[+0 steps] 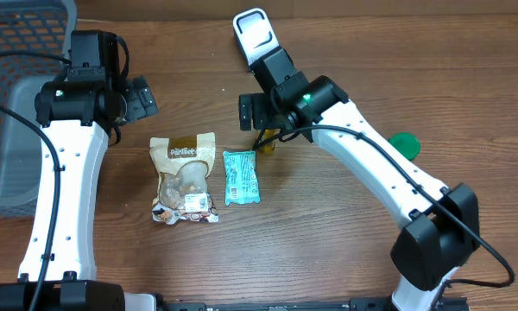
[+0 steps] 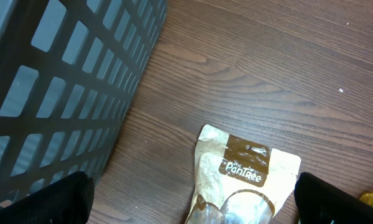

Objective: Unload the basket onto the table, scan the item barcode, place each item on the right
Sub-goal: 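Lower the right gripper over the yellow bottle and grasp it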

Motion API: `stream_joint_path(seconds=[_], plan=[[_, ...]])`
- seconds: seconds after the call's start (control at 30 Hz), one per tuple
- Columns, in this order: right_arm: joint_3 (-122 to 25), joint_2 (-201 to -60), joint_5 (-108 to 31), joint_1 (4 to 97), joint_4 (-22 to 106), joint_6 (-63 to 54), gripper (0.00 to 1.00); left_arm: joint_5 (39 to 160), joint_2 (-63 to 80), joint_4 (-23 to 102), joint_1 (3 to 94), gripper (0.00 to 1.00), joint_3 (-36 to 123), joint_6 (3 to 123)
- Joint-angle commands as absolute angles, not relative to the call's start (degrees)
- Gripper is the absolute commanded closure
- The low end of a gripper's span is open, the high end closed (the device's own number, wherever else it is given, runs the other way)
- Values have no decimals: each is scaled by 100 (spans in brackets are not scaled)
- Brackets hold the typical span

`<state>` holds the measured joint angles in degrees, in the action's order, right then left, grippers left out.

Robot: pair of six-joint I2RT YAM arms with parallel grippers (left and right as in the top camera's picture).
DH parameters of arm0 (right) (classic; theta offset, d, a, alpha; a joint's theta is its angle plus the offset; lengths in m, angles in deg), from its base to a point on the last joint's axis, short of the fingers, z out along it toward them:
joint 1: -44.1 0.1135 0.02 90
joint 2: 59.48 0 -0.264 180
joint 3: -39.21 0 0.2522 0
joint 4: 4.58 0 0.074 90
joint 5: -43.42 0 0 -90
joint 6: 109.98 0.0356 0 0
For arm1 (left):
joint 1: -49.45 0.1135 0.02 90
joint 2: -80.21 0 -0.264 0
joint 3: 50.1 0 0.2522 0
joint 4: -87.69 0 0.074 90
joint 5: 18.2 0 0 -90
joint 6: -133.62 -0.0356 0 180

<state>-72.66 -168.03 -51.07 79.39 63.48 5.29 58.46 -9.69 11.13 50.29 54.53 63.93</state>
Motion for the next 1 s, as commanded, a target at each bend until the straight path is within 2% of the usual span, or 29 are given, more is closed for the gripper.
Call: stream_joint_path(seconds=[0.0, 0.27, 0.37, 0.43, 0.53, 0.67, 0.77, 0.97], plan=[[-7231, -16976, -5188, 7950, 6289, 551, 0, 5791, -950, 1115, 5018, 0, 5480, 6243], [-7231, -17280, -5190, 7952, 6285, 551, 0, 5791, -950, 1115, 5018, 0, 5480, 6245], [-7231, -17420, -5188, 7952, 6285, 551, 3, 5791, -950, 1115, 5018, 1, 5480, 6243], [-7231, -17498, -5188, 7950, 6287, 551, 11, 5791, -950, 1115, 5018, 0, 5480, 6245], [-7231, -17540, -5190, 7950, 6320, 551, 30, 5791, -950, 1115, 5018, 1, 5480, 6245], [-7231, -17538, -5190, 7950, 6351, 549, 39, 5791, -950, 1115, 5018, 1, 5480, 6243], [-7233, -17538, -5190, 7935, 6471, 549, 51, 5791, -950, 1115, 5018, 0, 5480, 6243], [-7262, -17516, -5184, 7854, 6613, 554, 68, 5791, -950, 1115, 5018, 0, 5480, 6243]])
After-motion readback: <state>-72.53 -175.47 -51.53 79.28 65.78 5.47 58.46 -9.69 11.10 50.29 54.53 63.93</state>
